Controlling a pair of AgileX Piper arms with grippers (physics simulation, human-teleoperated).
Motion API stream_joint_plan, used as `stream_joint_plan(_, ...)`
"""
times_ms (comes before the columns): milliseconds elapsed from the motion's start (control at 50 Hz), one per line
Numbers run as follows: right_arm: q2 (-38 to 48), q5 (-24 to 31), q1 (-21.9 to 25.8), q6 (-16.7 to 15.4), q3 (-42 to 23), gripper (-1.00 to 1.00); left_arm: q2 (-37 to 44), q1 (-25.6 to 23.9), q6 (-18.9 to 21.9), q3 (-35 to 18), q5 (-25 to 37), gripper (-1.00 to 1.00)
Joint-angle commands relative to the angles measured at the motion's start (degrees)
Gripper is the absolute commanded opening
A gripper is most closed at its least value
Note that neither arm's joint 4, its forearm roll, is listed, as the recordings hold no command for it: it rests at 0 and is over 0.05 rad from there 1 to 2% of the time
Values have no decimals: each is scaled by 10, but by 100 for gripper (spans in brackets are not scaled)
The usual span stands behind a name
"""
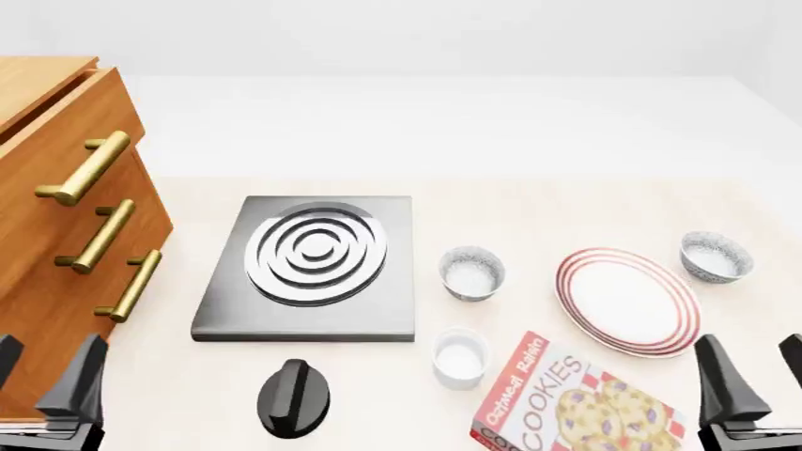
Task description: Pick the akita bowl next to the plate and place it on the plate.
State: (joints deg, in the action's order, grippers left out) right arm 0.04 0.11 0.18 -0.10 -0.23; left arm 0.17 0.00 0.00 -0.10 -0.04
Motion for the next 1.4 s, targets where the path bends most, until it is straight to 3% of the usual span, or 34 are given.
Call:
stream_joint_plan(20, 1, 4, 6, -3, -9, 100, 3, 0, 0, -1, -1, 100)
stream_joint_plan(600, 11, -12, 8, 2, -17, 100, 3, 0, 0, -1, -1, 100)
stream_joint_plan(860, 121, -131, 6, 4, -24, 100, 3, 0, 0, -1, -1, 100)
stream_joint_plan(1120, 201, -206, 8, 4, -40, 100, 3, 0, 0, -1, -1, 100)
stream_joint_plan(1400, 325, -321, 6, -12, -42, 100, 3, 0, 0, -1, -1, 100)
